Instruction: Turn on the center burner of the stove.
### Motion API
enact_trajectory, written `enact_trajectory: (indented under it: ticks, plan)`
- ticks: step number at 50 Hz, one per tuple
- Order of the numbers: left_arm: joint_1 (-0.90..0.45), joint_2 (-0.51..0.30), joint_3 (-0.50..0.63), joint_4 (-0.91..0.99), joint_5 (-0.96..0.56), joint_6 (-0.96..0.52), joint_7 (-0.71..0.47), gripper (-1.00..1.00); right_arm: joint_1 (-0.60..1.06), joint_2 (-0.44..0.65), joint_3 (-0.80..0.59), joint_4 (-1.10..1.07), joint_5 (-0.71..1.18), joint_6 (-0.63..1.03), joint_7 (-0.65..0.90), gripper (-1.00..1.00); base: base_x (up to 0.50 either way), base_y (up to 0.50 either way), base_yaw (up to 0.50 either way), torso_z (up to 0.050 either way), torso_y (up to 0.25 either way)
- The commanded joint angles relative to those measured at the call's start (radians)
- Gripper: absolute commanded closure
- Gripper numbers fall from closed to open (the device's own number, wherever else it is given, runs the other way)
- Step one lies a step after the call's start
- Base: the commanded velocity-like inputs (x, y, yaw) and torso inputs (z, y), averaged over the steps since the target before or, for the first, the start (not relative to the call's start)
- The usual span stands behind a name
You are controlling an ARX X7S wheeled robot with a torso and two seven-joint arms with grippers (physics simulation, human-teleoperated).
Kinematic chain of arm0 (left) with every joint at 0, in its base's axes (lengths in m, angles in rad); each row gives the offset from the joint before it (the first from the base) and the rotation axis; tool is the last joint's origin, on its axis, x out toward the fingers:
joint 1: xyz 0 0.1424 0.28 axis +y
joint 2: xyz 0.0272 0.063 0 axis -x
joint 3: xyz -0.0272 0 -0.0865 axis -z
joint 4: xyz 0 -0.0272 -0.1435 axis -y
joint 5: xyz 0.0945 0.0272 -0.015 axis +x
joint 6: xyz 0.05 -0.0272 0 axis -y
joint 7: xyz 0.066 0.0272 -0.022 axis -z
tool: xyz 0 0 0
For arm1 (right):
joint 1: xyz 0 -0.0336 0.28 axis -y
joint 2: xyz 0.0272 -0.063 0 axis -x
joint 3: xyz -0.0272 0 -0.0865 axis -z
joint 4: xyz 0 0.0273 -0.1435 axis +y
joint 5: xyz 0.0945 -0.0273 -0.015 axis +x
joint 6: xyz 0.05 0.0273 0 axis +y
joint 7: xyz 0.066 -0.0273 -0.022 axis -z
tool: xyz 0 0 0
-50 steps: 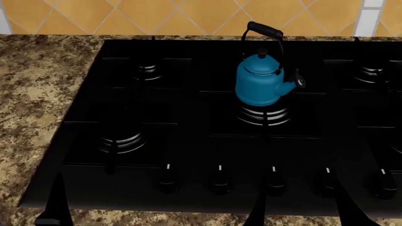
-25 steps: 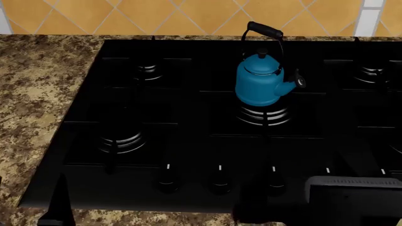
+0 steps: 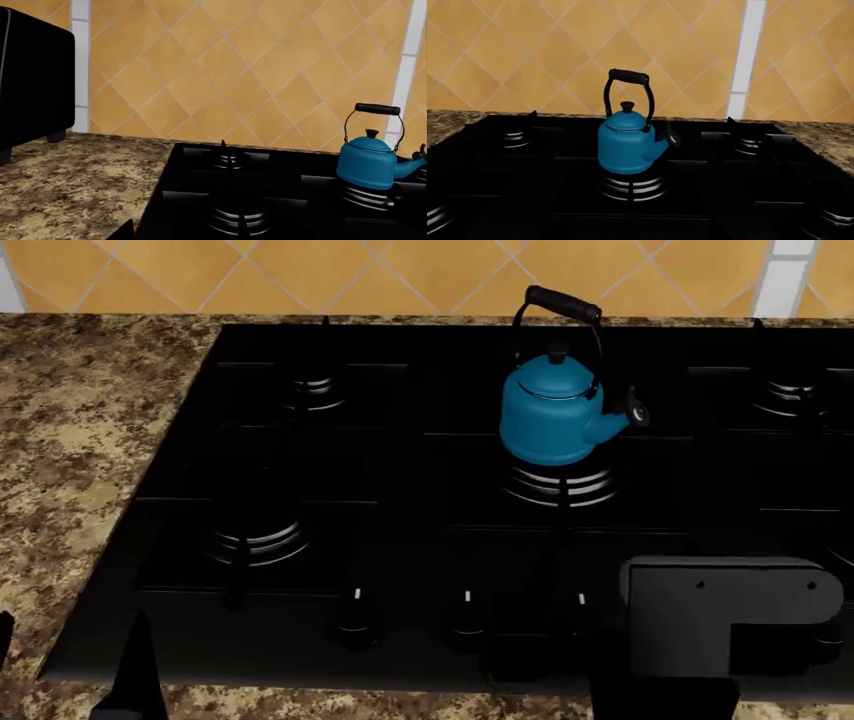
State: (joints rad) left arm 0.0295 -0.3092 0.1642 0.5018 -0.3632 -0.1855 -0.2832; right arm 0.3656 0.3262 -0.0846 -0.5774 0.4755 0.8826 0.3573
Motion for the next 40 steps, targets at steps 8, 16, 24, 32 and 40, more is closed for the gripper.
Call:
enact_trajectory:
  ticks: [8,16,24,32,40]
  plan:
    - [-0.003,-0.011,0.024,0.005,0.006,-0.014,-0.002,-1.00,0.161,-0.002,0.016,-0.043,0.097,0.340,0.069,-1.00,0.00,0.00,0.00,0.000,0.000]
    - [-0.007,-0.017,0.030,0.001,0.000,-0.014,0.006,-1.00,0.268,-0.072,0.128,-0.062,0.204,0.593,0.115,-1.00,0.00,0.00,0.00,0.000,0.000]
    - [-0.005,-0.020,0.033,0.005,-0.004,-0.011,0.006,-1.00,0.344,-0.120,0.239,0.017,0.375,0.686,0.200,-1.00,0.00,0.00,0.00,0.000,0.000]
    - [-0.003,-0.022,0.043,-0.001,0.012,-0.002,0.004,-1.00,0.376,-0.103,0.213,0.119,0.433,0.661,0.265,-1.00,0.00,0.00,0.00,0.000,0.000]
    - [-0.003,-0.023,0.049,-0.007,0.028,0.008,-0.003,-1.00,0.410,-0.053,0.164,0.215,0.492,0.680,0.347,-1.00,0.00,0.00,0.00,0.000,0.000]
